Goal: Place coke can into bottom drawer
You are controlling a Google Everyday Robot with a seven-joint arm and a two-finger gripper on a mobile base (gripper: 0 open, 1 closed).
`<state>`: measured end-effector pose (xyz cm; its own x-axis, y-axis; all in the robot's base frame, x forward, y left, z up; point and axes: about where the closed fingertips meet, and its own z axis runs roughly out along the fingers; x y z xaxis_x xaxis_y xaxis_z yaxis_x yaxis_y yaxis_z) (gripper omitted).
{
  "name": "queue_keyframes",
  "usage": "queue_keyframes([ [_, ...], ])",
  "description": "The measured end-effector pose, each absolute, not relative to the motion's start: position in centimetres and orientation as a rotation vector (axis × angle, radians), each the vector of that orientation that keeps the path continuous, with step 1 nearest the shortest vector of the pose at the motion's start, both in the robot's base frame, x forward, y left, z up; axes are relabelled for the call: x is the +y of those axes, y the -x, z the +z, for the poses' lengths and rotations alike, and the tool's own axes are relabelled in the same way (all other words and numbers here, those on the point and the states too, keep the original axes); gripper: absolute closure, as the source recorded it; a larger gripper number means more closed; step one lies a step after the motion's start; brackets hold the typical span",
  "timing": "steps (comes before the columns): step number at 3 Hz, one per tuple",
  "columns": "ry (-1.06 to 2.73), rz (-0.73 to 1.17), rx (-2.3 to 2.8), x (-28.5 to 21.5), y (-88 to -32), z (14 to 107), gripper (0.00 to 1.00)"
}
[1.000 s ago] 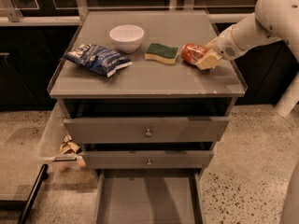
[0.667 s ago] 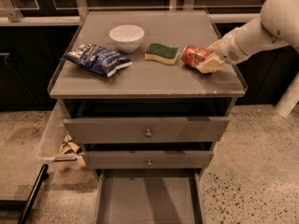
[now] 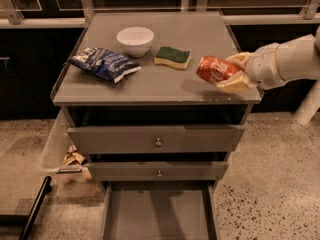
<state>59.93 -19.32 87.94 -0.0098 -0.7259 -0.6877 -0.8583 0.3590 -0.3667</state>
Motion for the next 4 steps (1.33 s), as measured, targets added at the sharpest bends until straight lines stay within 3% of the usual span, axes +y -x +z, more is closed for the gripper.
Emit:
queue_keyframes([
  [2, 1.485, 0.156, 1.706, -20.0, -52.8, 84.3, 1.0],
  [4, 1.599, 0.213, 1.834, -21.6, -48.9, 72.2, 1.0],
])
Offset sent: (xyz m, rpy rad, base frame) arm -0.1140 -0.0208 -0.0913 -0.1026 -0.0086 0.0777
